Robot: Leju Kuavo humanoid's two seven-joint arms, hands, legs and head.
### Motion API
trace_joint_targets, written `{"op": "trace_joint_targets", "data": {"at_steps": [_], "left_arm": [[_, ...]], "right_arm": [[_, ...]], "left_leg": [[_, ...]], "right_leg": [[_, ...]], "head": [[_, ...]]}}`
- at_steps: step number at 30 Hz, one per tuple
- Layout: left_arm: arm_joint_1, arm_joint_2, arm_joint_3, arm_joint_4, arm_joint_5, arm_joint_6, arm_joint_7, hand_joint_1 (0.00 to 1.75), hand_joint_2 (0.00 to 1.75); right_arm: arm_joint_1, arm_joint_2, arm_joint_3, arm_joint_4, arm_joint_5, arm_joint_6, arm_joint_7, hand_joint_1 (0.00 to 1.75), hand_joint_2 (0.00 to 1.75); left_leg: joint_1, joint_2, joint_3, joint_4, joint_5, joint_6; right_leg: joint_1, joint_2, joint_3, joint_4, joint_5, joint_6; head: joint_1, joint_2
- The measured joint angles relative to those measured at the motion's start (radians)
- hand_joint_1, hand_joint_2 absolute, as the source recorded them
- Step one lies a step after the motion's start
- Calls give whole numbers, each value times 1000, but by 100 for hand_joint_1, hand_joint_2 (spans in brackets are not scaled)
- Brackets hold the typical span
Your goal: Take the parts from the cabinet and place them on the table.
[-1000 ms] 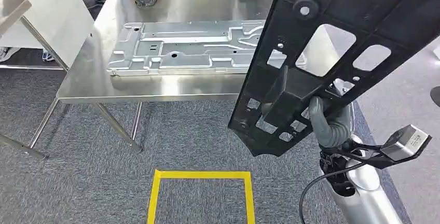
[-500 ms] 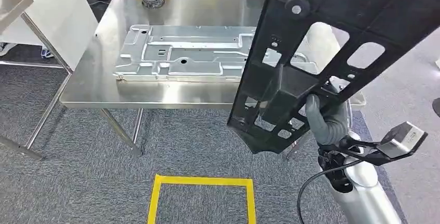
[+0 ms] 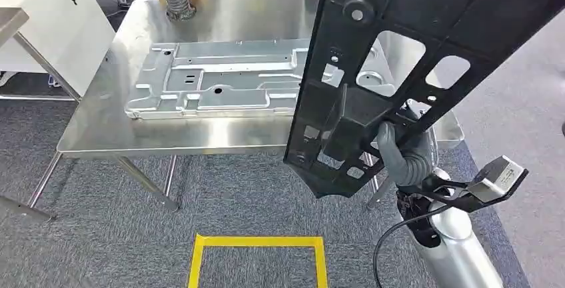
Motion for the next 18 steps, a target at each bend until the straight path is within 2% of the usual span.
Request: {"op": "trace_joint_targets", "data": {"at_steps": [1,2,3,5,6,7,8,9,10,11,12,13,14,16,17,18], "left_arm": [[0,1,0,0,0,0,0,0,175],[3,5,0,0,-2,0,1,0,175],[1,6,0,0,-5,0,1,0,175],[-1,9,0,0,-6,0,2,0,175],[-1,11,0,0,-6,0,1,0,175],[-3,10,0,0,-7,0,2,0,175],[1,10,0,0,-8,-1,0,0,175],[1,10,0,0,-9,-1,0,0,175],[0,10,0,0,-10,-1,0,0,175],[-1,10,0,0,-11,-1,0,0,175],[-2,10,0,0,-13,-1,0,0,175],[-1,10,0,0,-14,-1,0,0,175],[0,10,0,0,-14,-1,0,0,175],[0,10,0,0,-16,0,2,0,175],[-1,10,0,0,-17,0,2,0,175],[0,10,0,0,-17,2,3,0,175]], "right_arm": [[-1,2,0,0,0,0,0,175,175],[-1,3,-1,1,0,1,0,175,175],[-3,3,-2,1,0,1,-2,175,175],[2,3,-4,0,-2,3,-2,175,175],[3,3,-5,0,-3,4,-3,175,175],[4,3,-8,-5,-3,4,-3,175,175],[3,3,-13,-7,-3,6,-4,175,175],[2,3,-16,-8,-4,9,-4,175,175],[3,3,-18,-11,-6,10,-5,175,175],[8,3,-19,-11,-6,13,-4,175,175],[12,3,-20,-11,-6,16,-4,175,175],[15,3,-21,-11,-6,17,-4,175,175],[16,3,-21,-11,-6,18,-4,175,175],[16,4,-23,-11,-2,17,-5,175,175],[16,6,-24,-11,5,17,-5,175,175],[15,9,-24,-8,9,17,-5,175,175]], "left_leg": [[-3,0,35,-99,62,10],[-8,-1,52,-130,61,19],[-13,0,54,-142,63,23],[-16,0,56,-154,47,27],[-16,0,59,-160,45,31],[0,1,75,-180,50,33],[-3,1,86,-189,48,37],[-3,2,90,-190,45,41],[-3,2,94,-190,42,43],[-4,2,102,-190,34,46],[-4,1,107,-189,29,46],[-4,0,116,-188,21,45],[-4,-1,125,-188,15,45],[-3,-2,154,-184,-7,39],[-3,-2,164,-182,-19,33],[-7,-2,158,-182,-24,27]], "right_leg": [[1,0,14,0,-9,2],[1,-1,17,-2,-15,5],[3,1,12,1,-16,12],[-1,1,7,-4,-17,21],[0,1,12,-10,-19,27],[2,0,16,-9,-27,33],[4,-1,10,18,-38,36],[2,-1,-12,62,-58,38],[0,-2,-54,134,-86,41],[-3,-2,-126,251,-123,46],[-5,-2,-167,306,-127,48],[-8,-2,-186,311,-103,51],[-9,-2,-182,282,-68,52],[-12,-5,-119,99,61,50],[-11,-8,-95,29,89,46],[-8,-8,-90,38,74,42]], "head": [[1,0],[3,0],[6,0],[3,0],[3,0],[3,0],[7,0],[9,0],[8,0],[8,0],[8,0],[8,0],[8,0],[8,0],[8,0],[6,0]]}}
